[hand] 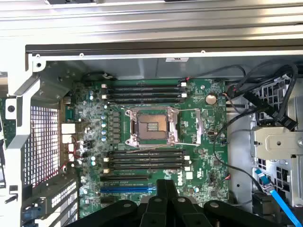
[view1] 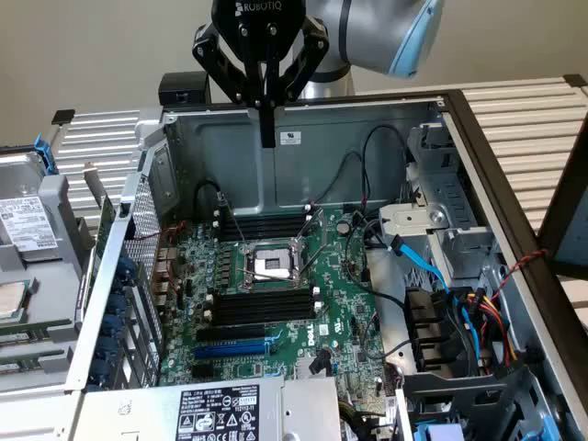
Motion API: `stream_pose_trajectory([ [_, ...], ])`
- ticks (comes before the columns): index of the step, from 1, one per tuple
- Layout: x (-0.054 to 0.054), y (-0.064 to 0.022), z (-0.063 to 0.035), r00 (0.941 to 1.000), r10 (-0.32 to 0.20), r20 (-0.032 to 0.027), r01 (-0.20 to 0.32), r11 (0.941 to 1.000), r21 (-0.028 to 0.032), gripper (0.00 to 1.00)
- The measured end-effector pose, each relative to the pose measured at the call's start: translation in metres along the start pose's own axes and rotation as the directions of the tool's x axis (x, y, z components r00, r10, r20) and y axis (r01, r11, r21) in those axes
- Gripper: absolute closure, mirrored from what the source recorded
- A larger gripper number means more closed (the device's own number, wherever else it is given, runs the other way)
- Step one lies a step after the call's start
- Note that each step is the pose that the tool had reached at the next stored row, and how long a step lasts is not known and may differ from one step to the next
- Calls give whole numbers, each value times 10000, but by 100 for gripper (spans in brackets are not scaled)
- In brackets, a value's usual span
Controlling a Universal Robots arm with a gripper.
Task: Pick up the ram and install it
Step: 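Reach for the ram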
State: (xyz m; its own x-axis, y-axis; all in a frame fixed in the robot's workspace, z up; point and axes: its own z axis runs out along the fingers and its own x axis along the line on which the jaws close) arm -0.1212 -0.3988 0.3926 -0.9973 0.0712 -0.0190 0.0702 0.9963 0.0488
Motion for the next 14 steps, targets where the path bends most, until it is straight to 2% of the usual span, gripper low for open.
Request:
stream_pose_trajectory([
  [14, 0, 0, 0, 10000, 0, 0, 0, 10000, 0, 89],
])
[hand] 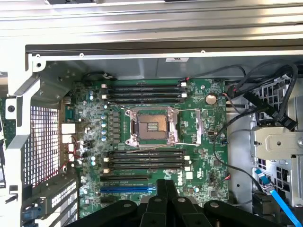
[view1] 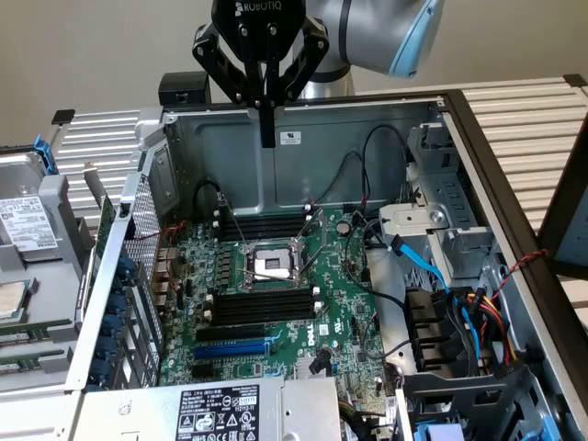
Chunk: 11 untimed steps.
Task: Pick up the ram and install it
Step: 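Reach for the ram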
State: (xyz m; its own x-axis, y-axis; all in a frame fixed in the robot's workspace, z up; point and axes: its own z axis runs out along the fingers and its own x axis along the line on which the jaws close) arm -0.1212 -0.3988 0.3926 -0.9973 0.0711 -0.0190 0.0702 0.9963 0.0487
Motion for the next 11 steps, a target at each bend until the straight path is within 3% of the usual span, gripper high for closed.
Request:
stream_pose_trajectory([
  [11, 416, -31, -10, 10000, 0, -1, 0, 10000, 1, 89],
])
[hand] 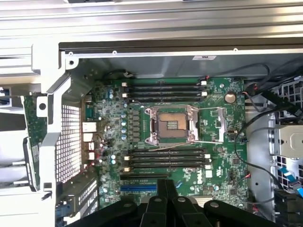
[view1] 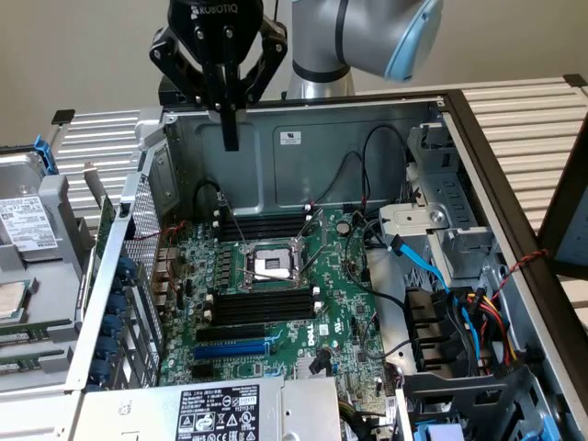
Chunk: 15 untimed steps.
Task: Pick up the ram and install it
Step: 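Reach for the ram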
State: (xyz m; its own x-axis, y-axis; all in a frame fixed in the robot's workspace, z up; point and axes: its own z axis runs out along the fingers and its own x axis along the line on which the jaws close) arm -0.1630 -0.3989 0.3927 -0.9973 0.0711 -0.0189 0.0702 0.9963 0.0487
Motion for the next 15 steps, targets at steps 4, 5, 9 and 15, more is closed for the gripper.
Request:
stream_pose_trajectory([
  [4, 129, -9, -3, 10000, 0, 1, 0, 10000, -1, 89],
  [5, 161, -12, -3, 10000, 0, 1, 0, 10000, -1, 89],
  [9, 279, -20, -6, 10000, 1, -10, -1, 10000, 0, 89],
  [15, 473, -34, -10, 10000, 2, -31, -2, 10000, 1, 89],
])
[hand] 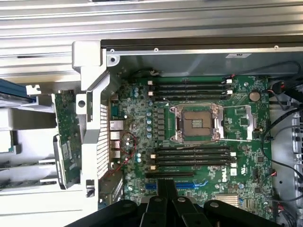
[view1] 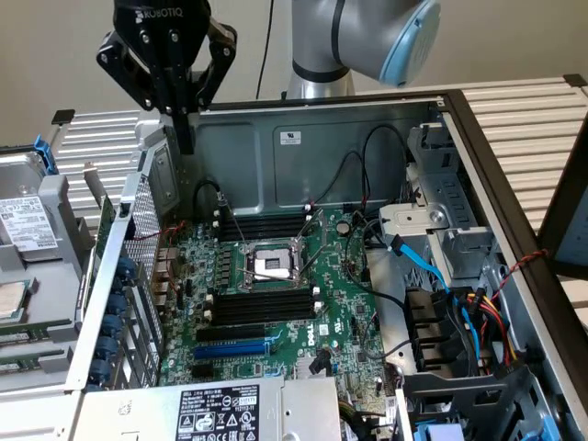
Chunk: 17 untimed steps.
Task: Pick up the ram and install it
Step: 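Reach for the ram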
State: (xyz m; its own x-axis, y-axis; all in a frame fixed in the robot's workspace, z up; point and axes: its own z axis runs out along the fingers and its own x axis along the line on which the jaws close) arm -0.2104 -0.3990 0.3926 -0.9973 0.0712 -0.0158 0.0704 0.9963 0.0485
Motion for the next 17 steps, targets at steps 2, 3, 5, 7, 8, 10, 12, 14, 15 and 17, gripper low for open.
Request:
stream_pose_trajectory([
  [2, 61, -4, -1, 10000, 0, -13, 0, 10000, 1, 89],
  [3, 90, -6, -2, 10000, 1, -27, -1, 10000, 3, 89],
  [5, 163, -11, -3, 10000, 3, -53, -3, 10000, 4, 89],
  [7, 240, -17, -4, 10000, 2, -76, -2, 10000, 6, 89],
  [8, 276, -20, -5, 10000, 4, -87, -4, 10000, 6, 89],
  [10, 349, -25, -7, 9999, 6, -122, -6, 10000, 9, 89],
  [12, 422, -30, -8, 9999, 8, -159, -7, 10000, 11, 89],
  [14, 500, -35, -9, 9998, 9, -190, -9, 10000, 13, 89],
  [15, 539, -38, -10, 9998, 10, -204, -9, 10000, 15, 89],
  [17, 617, -43, -11, 9997, 11, -228, -11, 10000, 16, 89],
])
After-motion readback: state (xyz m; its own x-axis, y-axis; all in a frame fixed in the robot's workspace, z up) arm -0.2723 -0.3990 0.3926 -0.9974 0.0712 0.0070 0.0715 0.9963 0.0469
